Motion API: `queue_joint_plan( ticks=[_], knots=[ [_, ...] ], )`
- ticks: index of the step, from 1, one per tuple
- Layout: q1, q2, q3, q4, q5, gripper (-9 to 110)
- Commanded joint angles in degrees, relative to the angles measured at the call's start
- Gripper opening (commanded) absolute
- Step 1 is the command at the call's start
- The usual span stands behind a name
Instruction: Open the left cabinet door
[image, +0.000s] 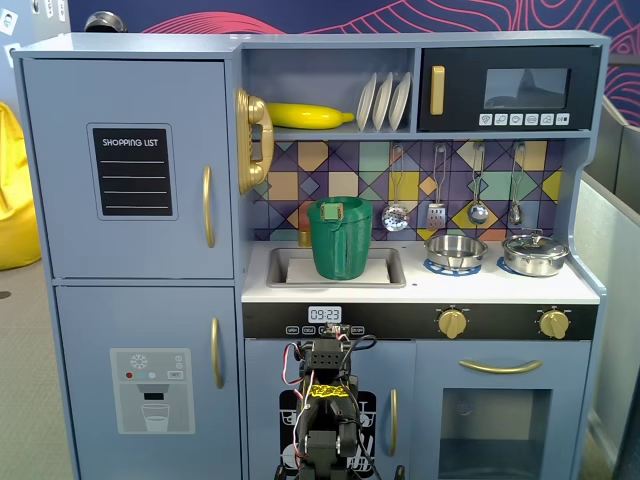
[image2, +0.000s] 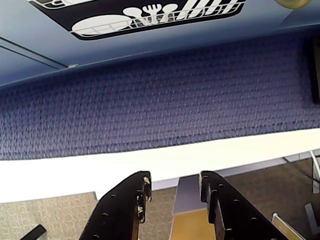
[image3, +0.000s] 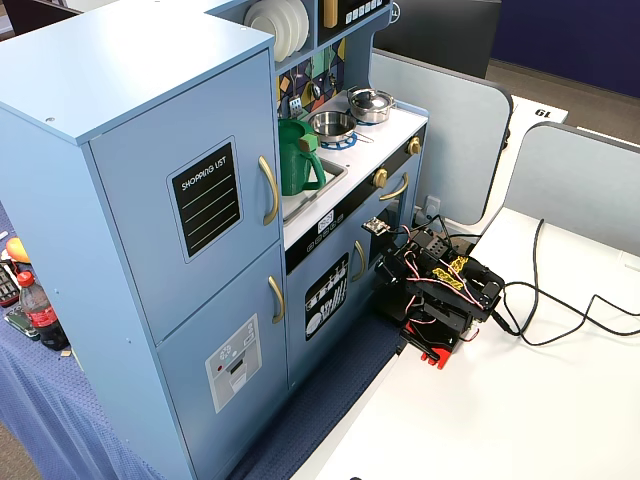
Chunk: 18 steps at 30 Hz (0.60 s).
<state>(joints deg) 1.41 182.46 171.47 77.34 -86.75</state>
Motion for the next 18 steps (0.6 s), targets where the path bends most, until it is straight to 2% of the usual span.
queue_joint_plan(
  ticks=[1,11,14,18],
  knots=[
    [1.49,-0.26,0.26,10.55,-1.58,0],
    [0.79,-0.35,0.18,9.93,-3.87,0],
    [-1.49,-0.35,-1.41,4.75,-5.98,0],
    [-10.2,-1.41,-11.25,-10.11,-7.12,0]
  ],
)
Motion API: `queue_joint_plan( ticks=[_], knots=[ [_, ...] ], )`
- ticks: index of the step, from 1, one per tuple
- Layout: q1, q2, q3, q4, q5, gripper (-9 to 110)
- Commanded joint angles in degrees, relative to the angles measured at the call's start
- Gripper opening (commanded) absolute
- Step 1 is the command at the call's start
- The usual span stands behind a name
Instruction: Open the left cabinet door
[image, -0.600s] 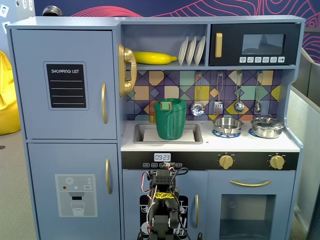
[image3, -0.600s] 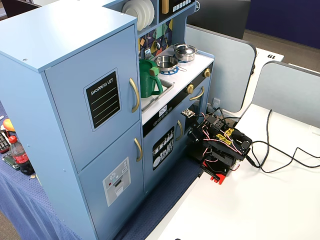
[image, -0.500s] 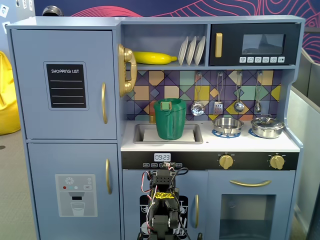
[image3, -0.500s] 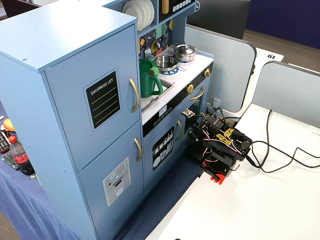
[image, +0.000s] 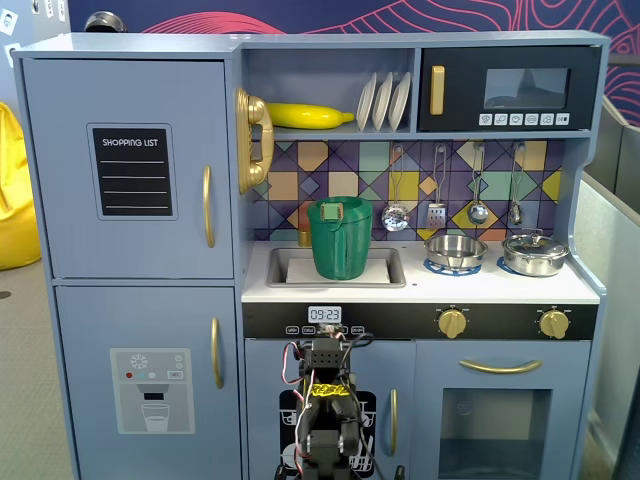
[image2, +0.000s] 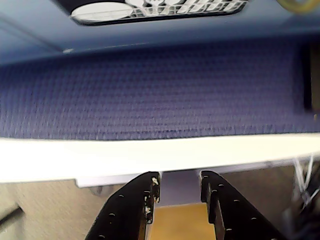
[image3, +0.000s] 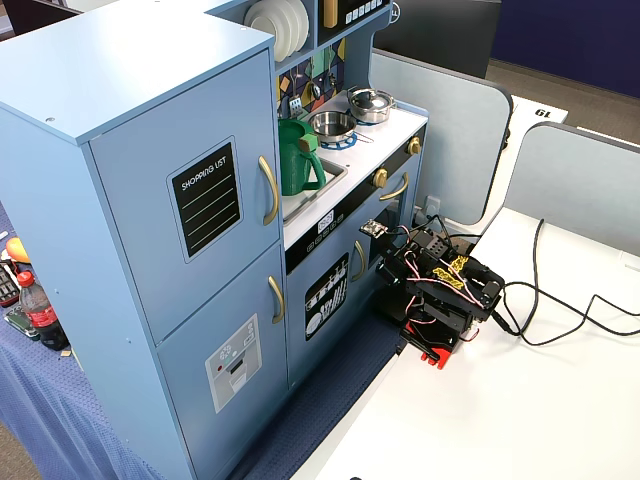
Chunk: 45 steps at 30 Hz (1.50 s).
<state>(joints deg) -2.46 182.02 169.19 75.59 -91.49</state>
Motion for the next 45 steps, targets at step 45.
queue_joint_plan(
  ticks=[45],
  knots=[
    [-37.09,-54.49,-64.86,-71.02,-5.27,20]
  ],
)
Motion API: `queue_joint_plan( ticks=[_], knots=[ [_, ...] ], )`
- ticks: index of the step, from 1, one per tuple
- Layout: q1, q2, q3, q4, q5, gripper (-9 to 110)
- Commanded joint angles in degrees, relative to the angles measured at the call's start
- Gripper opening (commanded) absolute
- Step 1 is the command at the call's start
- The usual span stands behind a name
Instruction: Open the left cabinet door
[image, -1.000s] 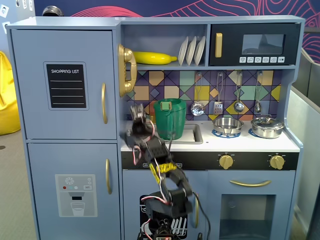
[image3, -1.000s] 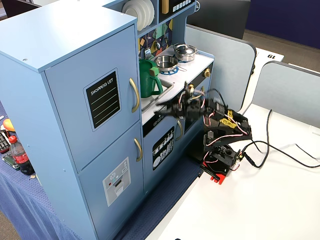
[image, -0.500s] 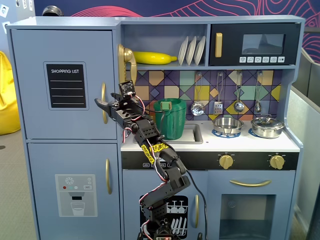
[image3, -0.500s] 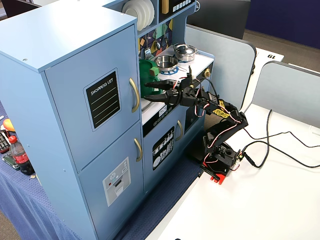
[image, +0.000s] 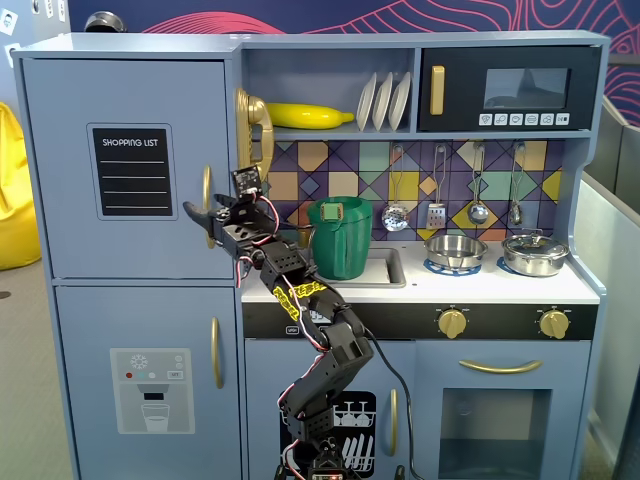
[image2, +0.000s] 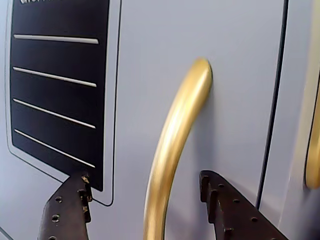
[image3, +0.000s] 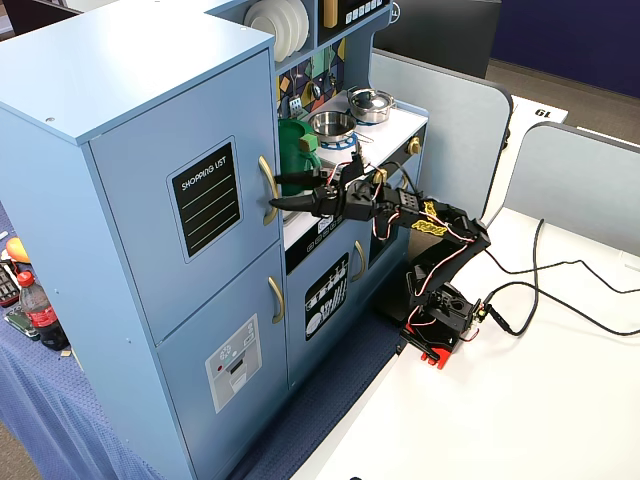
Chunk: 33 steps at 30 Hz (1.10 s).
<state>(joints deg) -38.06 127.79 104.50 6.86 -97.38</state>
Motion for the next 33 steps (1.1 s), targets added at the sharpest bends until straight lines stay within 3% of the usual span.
queue_joint_plan(
  ticks=[1,17,29,33],
  knots=[
    [-2.02,-0.35,0.09,-2.55,0.62,20],
    [-15.56,13.71,8.44,-1.49,-5.19,19],
    [-0.09,35.16,9.93,32.17,4.31,15],
    [8.26,30.85,10.81,27.16,6.68,5]
  ],
)
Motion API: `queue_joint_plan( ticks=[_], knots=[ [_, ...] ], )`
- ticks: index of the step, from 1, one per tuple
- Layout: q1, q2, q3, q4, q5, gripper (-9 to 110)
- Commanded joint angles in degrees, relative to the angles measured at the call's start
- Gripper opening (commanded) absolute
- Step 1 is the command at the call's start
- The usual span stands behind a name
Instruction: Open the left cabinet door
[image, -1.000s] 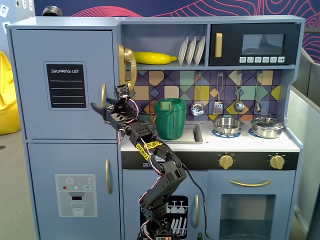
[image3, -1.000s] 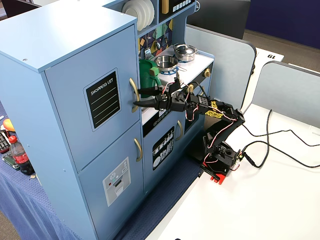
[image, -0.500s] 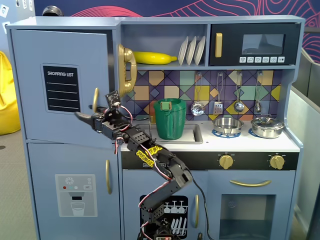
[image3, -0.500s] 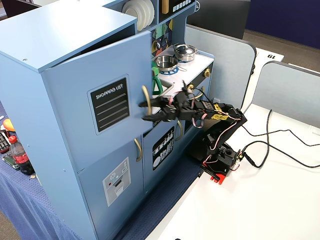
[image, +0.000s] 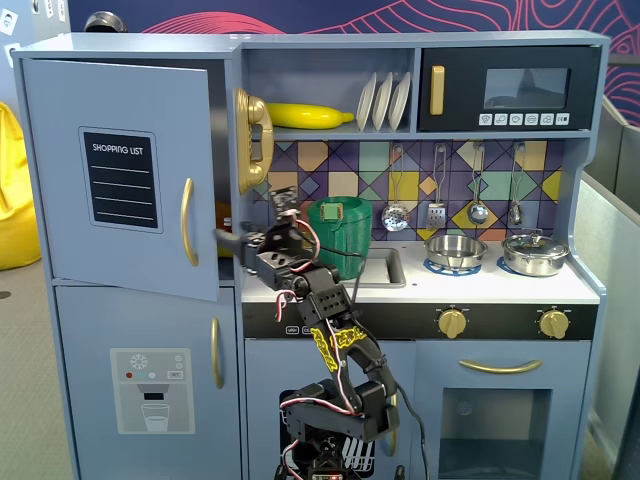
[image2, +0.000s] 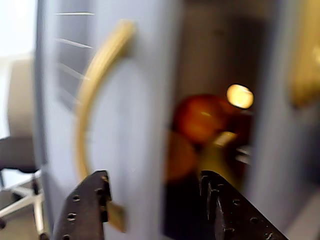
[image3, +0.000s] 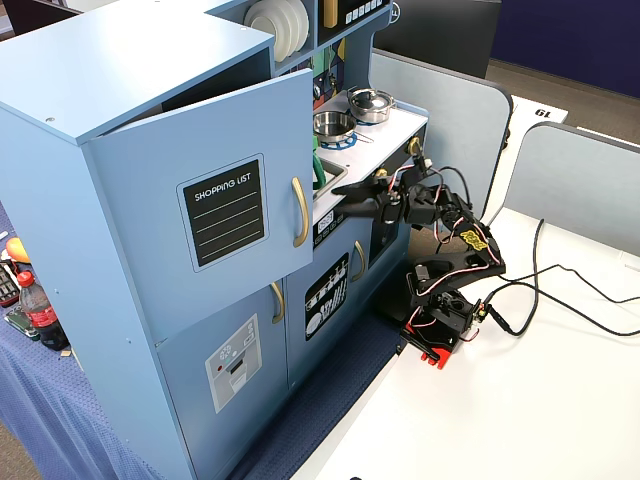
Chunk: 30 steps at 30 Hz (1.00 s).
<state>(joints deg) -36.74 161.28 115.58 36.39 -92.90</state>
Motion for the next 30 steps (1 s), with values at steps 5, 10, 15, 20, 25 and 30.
queue_joint_plan(
  ticks=[5,10,15,20,25,30],
  knots=[
    [9.23,-14.59,1.67,-20.04,1.49,0],
    [3.16,-23.47,-0.44,-29.36,-3.52,0],
    [-5.01,-23.38,0.18,-30.76,-7.91,0],
    [-15.47,-18.98,3.43,-29.88,-12.04,0],
    [-27.42,-15.47,7.29,-29.27,-14.24,0],
    [-24.26,-15.03,7.29,-26.54,-13.18,0]
  ],
)
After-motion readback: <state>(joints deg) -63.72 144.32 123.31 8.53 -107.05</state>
